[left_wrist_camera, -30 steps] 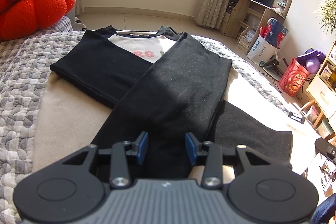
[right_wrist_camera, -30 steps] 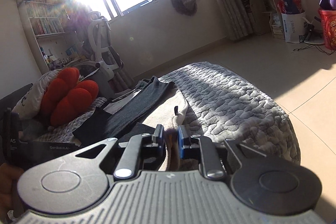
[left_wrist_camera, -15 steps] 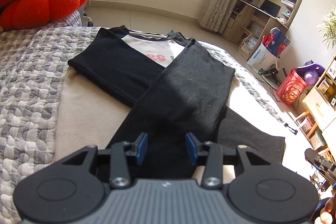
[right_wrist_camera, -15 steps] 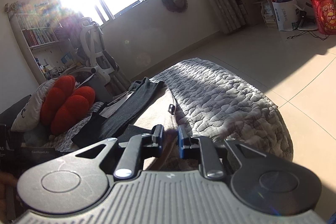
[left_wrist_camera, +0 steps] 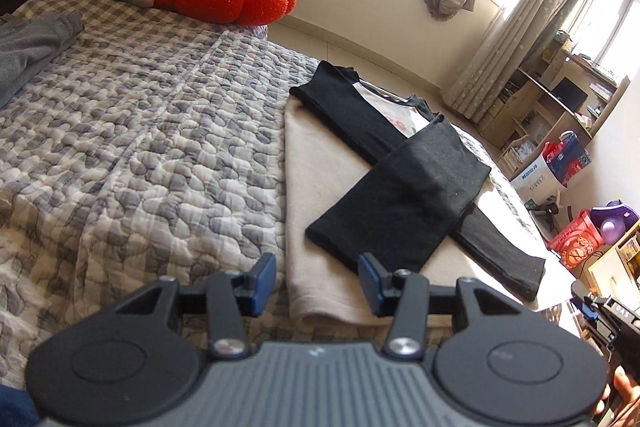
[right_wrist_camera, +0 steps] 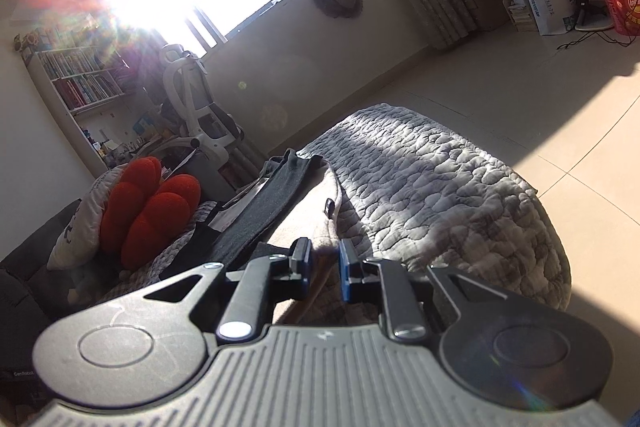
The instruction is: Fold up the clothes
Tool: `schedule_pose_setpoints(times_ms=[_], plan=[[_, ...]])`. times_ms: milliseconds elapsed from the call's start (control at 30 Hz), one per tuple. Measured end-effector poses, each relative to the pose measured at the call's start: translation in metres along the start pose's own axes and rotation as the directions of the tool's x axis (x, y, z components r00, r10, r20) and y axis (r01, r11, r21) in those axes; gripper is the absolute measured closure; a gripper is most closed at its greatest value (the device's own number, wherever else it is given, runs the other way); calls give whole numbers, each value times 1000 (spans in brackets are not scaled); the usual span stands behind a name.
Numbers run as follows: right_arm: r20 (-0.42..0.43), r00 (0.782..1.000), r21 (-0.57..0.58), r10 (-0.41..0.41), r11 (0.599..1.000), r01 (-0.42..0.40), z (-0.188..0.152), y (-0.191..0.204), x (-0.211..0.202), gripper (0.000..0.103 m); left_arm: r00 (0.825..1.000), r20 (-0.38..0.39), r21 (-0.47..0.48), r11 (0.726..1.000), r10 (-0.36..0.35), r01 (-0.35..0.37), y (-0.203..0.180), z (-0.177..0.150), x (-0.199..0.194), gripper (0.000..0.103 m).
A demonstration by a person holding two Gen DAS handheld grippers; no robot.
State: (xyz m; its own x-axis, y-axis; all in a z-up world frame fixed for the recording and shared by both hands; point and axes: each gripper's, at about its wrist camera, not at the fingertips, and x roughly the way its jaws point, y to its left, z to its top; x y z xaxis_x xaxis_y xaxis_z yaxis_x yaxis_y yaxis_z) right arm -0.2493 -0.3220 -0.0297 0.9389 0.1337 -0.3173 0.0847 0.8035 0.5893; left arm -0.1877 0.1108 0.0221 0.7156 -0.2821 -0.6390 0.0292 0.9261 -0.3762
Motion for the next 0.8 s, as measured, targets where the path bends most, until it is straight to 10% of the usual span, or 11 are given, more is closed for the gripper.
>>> schedule_pose_setpoints(times_ms=[200, 300, 800], plan=[[-20, 1000, 27, 4, 1000, -4, -2, -7, -1, 85, 998, -37, 21, 999, 50, -49, -5, -12, 16, 59], [-30, 999, 45, 15, 999, -13, 2, -10, 0, 85, 995, -55, 88, 993, 81, -76, -15, -15, 24, 95], [-92, 992, 79, 86, 994, -79, 83, 12, 64, 86, 992, 76, 213, 970, 104, -118, -41, 70, 25, 95]])
